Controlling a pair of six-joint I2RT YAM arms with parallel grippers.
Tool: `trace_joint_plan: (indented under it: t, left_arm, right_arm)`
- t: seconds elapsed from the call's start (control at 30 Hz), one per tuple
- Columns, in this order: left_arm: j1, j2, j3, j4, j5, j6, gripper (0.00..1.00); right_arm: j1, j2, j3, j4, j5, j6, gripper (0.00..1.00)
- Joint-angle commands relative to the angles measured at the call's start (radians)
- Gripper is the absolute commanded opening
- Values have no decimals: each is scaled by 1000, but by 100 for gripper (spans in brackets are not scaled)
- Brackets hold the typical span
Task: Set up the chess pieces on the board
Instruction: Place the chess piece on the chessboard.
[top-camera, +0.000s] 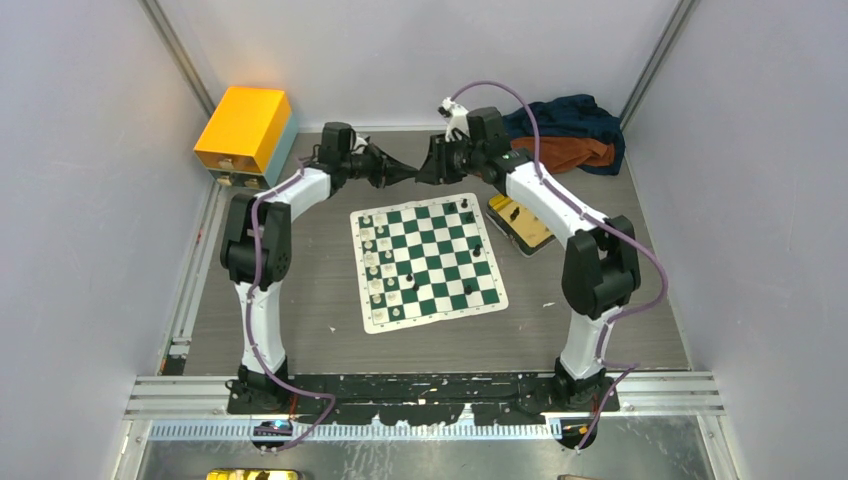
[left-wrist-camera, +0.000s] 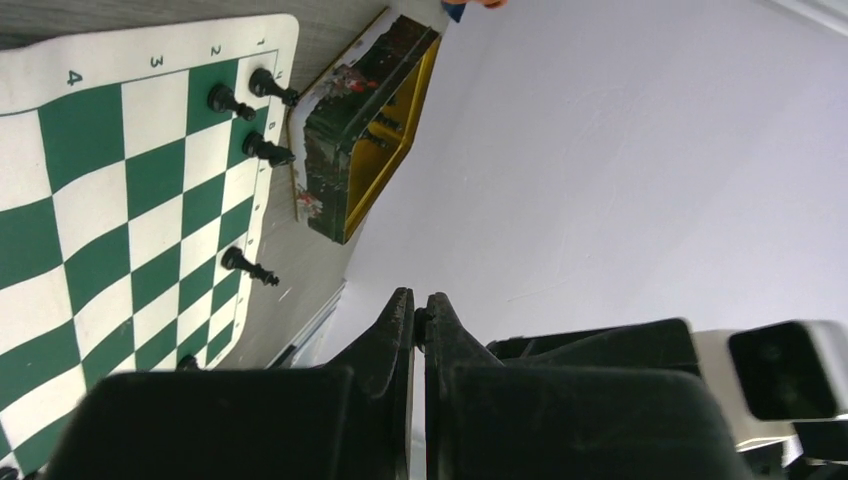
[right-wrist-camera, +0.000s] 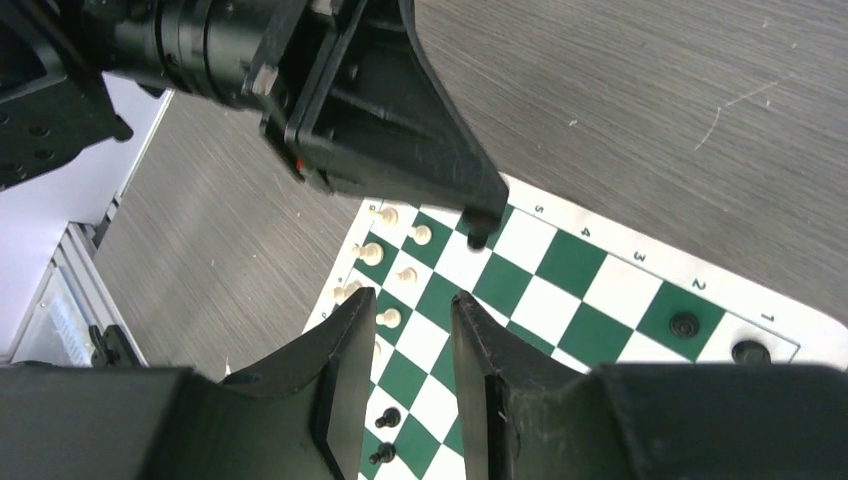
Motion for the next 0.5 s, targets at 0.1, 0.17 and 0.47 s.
trace_joint_plan:
  t: [0.1,0.17,0.47]
  left_arm:
    - [9,-35,-67,222,-113,-178,0]
    - [6,-52,-100,288,-151,-244,0]
    - [-38,-71,-166,541,-278,-489,0]
  right_arm:
    - [-10,-221,-263,353,114,162,38]
    - [-15,-251,-340,482,138,252,37]
    - [-38,-192,-513,969,167,687,35]
